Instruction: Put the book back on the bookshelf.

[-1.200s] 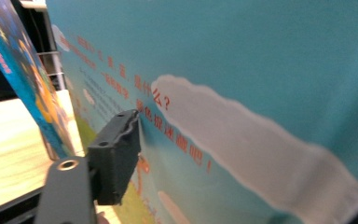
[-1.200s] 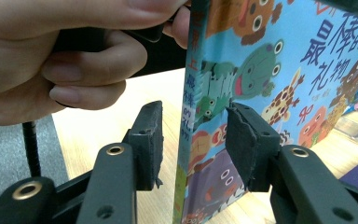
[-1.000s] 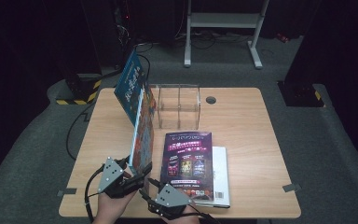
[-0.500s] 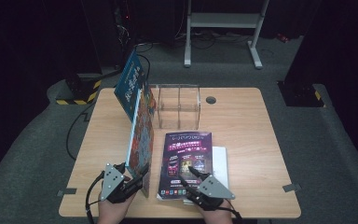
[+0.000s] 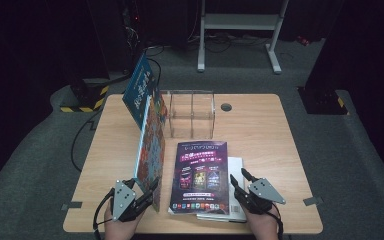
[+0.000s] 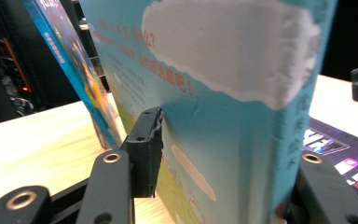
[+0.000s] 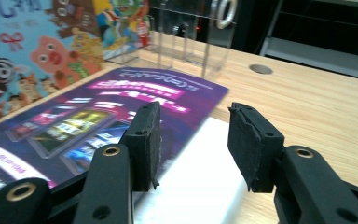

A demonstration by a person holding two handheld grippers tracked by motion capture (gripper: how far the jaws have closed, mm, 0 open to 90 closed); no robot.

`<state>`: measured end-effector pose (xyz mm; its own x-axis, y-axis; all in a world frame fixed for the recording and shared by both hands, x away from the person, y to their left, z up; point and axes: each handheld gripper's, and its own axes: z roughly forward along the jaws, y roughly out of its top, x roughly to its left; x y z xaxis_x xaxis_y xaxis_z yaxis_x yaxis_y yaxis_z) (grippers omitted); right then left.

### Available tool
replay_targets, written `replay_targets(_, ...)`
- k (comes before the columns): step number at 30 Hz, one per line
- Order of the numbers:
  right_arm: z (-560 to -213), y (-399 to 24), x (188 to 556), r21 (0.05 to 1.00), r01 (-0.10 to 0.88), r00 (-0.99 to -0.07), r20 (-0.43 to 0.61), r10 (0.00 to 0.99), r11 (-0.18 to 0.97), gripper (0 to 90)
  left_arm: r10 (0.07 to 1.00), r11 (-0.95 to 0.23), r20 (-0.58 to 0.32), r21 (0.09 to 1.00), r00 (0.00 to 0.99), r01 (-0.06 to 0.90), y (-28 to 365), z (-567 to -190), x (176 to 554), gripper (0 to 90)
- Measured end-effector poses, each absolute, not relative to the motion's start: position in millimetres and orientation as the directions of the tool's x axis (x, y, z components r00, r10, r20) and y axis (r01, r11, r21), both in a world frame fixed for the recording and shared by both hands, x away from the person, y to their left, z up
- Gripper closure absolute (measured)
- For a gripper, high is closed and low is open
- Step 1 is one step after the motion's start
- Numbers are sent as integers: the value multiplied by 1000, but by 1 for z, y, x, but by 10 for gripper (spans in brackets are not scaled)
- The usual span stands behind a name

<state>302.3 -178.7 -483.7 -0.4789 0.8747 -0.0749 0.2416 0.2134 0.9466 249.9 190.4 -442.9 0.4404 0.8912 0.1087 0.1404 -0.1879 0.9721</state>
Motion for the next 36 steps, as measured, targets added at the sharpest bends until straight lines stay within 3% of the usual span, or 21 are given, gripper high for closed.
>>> replay_targets(6, -489, -193, 307, 944, 276, -434, -46, 900, 182, 538, 899, -181, 107, 974, 424, 138, 189, -444, 248, 534)
replay_targets(27, -491, -196, 307, 942, 297, -431, -12, 902, 154, 540, 917, -131, 54, 976, 395, 171, 195, -441, 251, 657)
replay_targets(36, -493, -207, 318, 926, 310, -436, -62, 898, 215, 572, 923, -120, 48, 978, 382, 168, 195, -443, 253, 710)
